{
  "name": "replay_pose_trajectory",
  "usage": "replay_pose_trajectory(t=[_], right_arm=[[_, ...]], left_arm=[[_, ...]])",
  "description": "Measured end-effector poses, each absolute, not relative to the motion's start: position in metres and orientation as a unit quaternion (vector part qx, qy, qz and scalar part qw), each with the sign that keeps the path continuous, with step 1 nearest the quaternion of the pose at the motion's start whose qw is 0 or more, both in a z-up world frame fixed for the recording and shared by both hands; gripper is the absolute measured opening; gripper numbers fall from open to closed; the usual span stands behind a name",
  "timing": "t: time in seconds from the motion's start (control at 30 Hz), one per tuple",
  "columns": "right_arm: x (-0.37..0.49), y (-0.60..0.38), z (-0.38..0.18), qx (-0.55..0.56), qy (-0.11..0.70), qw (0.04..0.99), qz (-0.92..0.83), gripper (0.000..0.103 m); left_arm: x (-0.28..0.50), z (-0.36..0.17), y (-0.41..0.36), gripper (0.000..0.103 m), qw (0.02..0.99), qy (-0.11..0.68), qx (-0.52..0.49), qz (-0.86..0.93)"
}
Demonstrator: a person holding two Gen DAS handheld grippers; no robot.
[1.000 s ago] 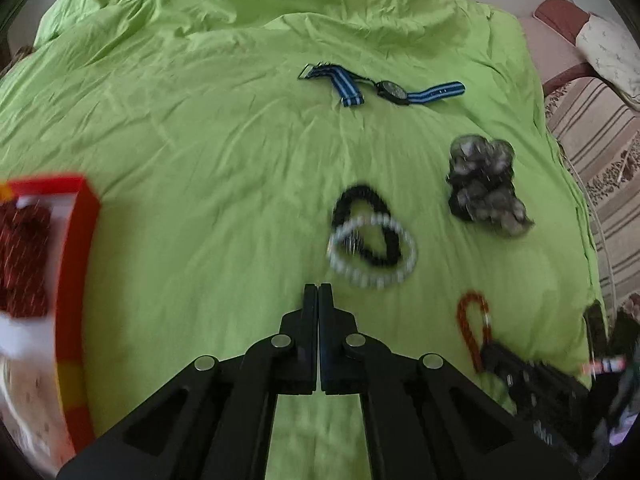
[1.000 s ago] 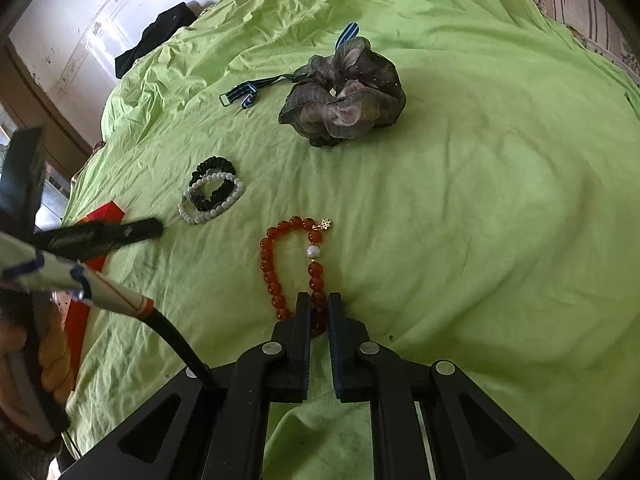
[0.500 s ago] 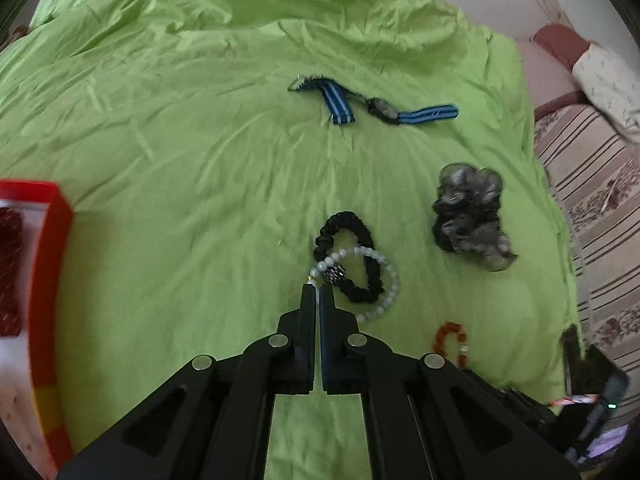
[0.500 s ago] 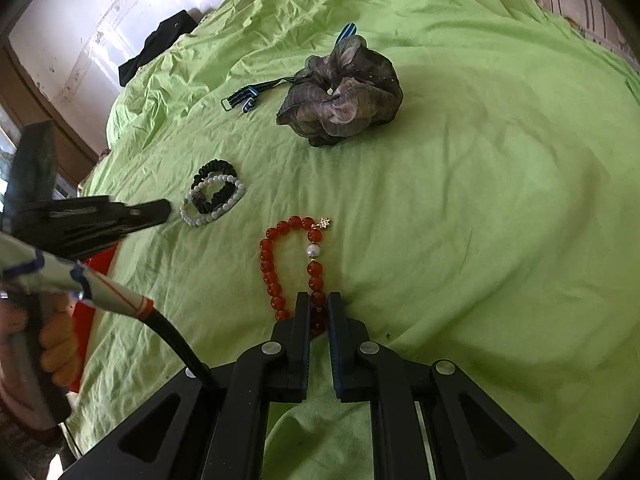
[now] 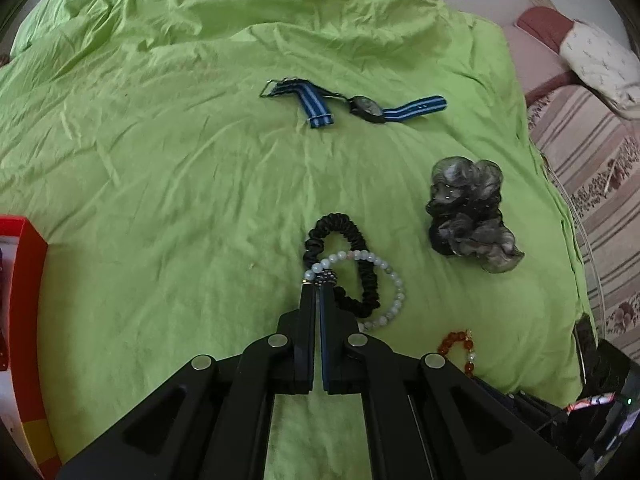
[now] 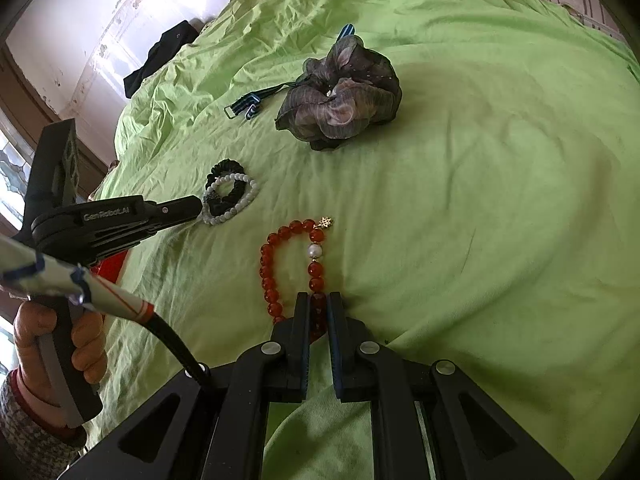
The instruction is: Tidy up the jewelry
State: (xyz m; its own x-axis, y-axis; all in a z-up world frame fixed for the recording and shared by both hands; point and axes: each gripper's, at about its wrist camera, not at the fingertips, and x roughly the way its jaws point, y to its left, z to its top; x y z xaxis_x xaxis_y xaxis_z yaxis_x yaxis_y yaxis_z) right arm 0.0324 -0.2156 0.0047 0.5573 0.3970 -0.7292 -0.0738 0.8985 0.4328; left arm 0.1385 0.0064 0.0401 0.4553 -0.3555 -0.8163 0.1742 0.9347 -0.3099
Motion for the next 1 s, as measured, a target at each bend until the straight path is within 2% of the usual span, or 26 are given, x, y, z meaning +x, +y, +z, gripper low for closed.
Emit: replay_pose_trajectory(t=[0.27,0.4,0.63,0.77,0.83,0.9,1.0], right_arm=[[0.032,-0.216,0.005,0.182,0.448,0.864,0.137,0.009],[0.032,-0.216,0.004,0.187,0.446,0.864,0.139,0.009],[0.031,-0.216,0.004,0.190,0.444,0.864,0.139,0.009],[0.031,-0.216,0.004,0.189,0.444,0.865,0.139,0.009],[0.031,-0.216,0.004,0.190,0.444,0.864,0.139,0.009],[0.031,-0.217,0.004,0.191,0.443,0.864,0.140,0.009],[0.031,-0.218,0.003,0.195,0.442,0.864,0.143,0.009]], left_arm=[[0.147,0.032,-0.023,0.000,0.855,0.502,-0.014,-0.129],[0.126,0.038,-0.013,0.000,0.848,0.516,0.013,-0.120],[0.074,0.050,0.025,0.000,0.846,0.518,-0.011,-0.125],[0.088,0.069,0.023,0.000,0.853,0.498,-0.062,-0.145],[0.108,0.073,0.013,0.007,0.849,0.497,-0.083,-0.156],[0.131,0.073,0.001,0.031,0.857,0.490,-0.074,-0.143],[0.164,0.062,-0.012,0.032,0.856,0.495,-0.072,-0.131]])
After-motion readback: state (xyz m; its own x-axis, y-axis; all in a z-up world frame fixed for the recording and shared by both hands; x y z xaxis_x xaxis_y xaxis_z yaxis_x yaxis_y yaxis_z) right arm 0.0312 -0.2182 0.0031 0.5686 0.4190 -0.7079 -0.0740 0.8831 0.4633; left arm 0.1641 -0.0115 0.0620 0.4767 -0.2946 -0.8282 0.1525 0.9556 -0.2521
